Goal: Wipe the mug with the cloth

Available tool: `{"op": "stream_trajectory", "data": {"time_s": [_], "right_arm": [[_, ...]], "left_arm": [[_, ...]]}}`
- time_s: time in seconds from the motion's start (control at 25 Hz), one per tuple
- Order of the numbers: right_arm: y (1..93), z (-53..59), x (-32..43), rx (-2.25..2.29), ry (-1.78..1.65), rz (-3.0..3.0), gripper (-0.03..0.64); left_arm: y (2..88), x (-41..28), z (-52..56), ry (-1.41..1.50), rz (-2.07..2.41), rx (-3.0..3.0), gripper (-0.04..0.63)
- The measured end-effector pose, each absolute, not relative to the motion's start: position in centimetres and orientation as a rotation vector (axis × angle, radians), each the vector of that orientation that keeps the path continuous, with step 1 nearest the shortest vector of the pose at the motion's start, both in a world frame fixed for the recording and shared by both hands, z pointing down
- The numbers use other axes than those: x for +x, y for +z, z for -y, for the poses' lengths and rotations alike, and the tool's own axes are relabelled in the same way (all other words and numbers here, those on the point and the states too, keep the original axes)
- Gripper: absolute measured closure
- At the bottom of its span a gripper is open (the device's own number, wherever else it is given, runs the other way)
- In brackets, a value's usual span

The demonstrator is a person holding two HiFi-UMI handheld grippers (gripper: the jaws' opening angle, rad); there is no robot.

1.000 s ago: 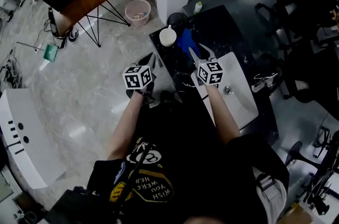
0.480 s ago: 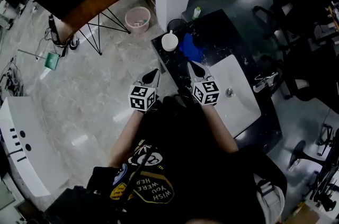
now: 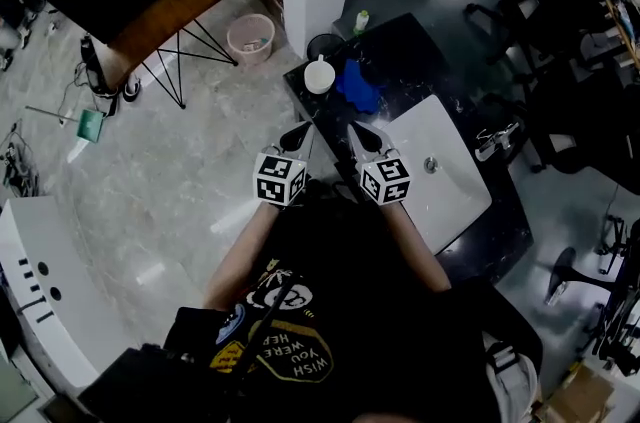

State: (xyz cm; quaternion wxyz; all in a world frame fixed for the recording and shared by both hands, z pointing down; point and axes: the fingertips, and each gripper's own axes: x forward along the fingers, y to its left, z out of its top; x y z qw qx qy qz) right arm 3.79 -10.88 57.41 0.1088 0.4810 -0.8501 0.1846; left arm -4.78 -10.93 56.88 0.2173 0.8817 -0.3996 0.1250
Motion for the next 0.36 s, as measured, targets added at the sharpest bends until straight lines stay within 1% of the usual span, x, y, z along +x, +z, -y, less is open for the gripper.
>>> {"op": "stream_trajectory", "data": {"time_s": [0.36], "right_arm": [[58.5, 10.3, 3.4, 1.423, 0.526, 2.48, 0.615]], "left_arm": [[57.9, -4.9, 10.3, 0.337, 1.082, 2.442, 0.594]]}}
